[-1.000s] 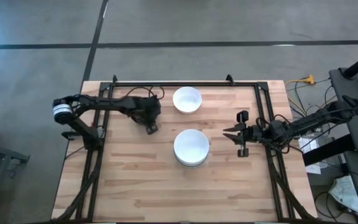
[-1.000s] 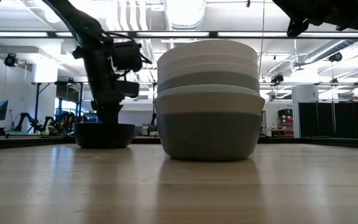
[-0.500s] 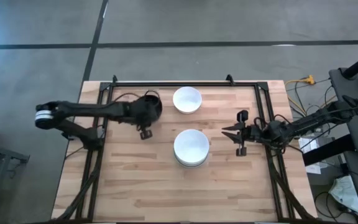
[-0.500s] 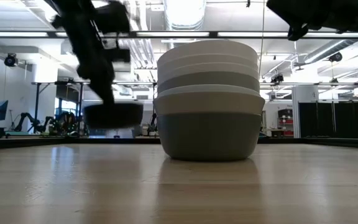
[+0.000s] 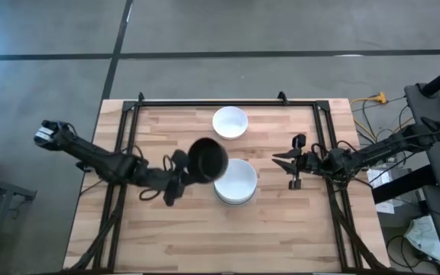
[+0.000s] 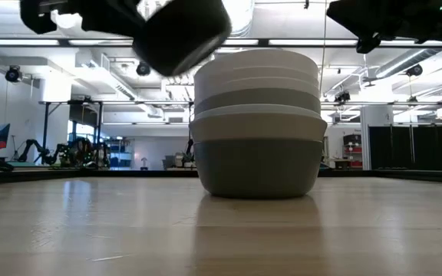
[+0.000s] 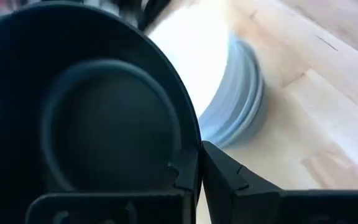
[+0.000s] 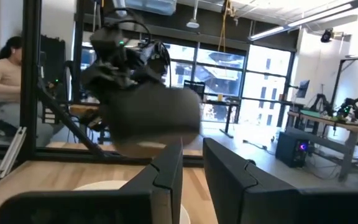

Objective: Nest bowls inside each other
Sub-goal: Stack the black bowl on top of the white bowl

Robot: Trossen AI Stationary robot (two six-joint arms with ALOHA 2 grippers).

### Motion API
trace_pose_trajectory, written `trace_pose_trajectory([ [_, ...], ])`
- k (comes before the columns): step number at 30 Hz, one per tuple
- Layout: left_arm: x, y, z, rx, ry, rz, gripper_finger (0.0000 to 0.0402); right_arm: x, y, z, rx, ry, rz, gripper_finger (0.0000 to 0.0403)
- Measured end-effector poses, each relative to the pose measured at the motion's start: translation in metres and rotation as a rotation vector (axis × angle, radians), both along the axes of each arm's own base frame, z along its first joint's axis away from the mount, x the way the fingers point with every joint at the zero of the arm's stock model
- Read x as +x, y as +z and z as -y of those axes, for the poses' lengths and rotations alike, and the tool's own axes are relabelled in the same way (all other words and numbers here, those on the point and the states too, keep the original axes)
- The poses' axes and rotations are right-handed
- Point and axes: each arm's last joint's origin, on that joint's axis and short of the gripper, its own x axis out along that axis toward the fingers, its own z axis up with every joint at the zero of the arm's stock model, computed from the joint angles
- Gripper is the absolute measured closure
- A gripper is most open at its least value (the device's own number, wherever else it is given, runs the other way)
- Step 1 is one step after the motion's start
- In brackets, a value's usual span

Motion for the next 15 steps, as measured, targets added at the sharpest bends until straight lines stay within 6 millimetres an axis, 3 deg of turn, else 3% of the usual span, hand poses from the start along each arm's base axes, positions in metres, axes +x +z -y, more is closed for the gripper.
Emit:
trace_pose_trajectory([
  [6,0.007,0.003,0.022,0.303,-0.200,-0.006,0.0401,0.000,0.000,0.000,0.002,0.000,0.001,0.0344],
  [15,0.033,0.047,0.029,0.373,-0.319,-0.046,0.0401,0.000,-0.002,0.001,0.014,-0.040,-0.022,0.0344],
])
